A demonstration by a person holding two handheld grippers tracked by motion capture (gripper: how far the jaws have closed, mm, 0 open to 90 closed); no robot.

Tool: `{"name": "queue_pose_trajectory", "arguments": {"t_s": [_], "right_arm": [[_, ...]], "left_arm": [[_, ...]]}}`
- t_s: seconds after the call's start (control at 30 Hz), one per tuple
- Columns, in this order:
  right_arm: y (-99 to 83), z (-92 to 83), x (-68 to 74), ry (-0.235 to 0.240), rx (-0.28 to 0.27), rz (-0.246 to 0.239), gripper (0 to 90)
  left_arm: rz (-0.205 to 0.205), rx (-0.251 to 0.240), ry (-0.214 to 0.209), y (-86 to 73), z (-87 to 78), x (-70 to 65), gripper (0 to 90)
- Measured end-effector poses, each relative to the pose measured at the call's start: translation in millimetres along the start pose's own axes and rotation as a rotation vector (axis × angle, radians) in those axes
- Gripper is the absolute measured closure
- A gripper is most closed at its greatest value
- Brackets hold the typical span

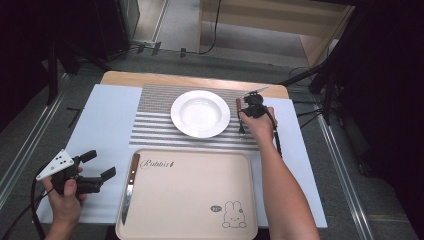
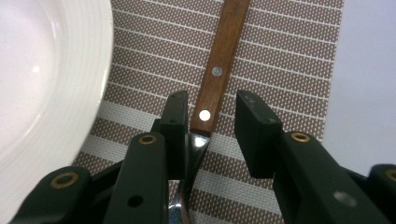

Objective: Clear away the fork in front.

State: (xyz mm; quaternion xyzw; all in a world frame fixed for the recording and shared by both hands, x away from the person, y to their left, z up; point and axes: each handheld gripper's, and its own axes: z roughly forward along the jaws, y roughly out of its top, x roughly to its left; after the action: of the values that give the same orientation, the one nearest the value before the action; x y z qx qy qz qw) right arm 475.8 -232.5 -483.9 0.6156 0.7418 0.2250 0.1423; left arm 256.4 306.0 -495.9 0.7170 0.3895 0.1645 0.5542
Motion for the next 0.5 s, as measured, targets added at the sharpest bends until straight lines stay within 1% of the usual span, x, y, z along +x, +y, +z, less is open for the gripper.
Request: {"name": "queue_pose_trajectory", "arguments": {"t_s": [0.07, 0.13, 0.2, 0.23, 0.3, 0.37, 0.43, 0.5], "right_arm": [[0.3, 1.8, 0.6, -0.006, 0.004, 0.0, 64.4], [0.7, 3.0, 1.5, 0.001, 0.004, 0.007, 63.9], [1.3, 4.5, 3.1, -0.017, 0.002, 0.001, 63.9], [1.7, 5.3, 3.7, -0.018, 0.001, -0.004, 63.8], [2.5, 7.3, 5.6, -0.036, 0.006, -0.002, 63.8], [3.2, 9.5, 6.4, -0.034, 0.011, -0.01, 63.8], [4.0, 11.5, 8.4, -0.052, 0.02, -0.012, 63.8], [4.6, 13.2, 9.3, -0.057, 0.019, -0.013, 63.8]], "left_arm": [[0.001, 0.001, -0.001, 0.0, 0.2, -0.1, 0.0], [0.001, -0.001, -0.001, 0.0, 0.4, -0.2, 0.0], [0.001, 0.0, -0.002, 0.0, 0.4, -0.1, 0.0], [0.002, 0.002, -0.001, 0.1, 0.3, 0.0, 0.0], [0.001, 0.001, -0.002, 0.0, 0.1, 0.0, 0.0], [0.001, 0.001, -0.002, 0.1, 0.1, 0.0, 0.0], [0.001, 0.001, -0.002, 0.0, 0.1, -0.1, 0.0], [0.001, 0.001, -0.003, 0.0, 0.1, -0.1, 0.0]]}}
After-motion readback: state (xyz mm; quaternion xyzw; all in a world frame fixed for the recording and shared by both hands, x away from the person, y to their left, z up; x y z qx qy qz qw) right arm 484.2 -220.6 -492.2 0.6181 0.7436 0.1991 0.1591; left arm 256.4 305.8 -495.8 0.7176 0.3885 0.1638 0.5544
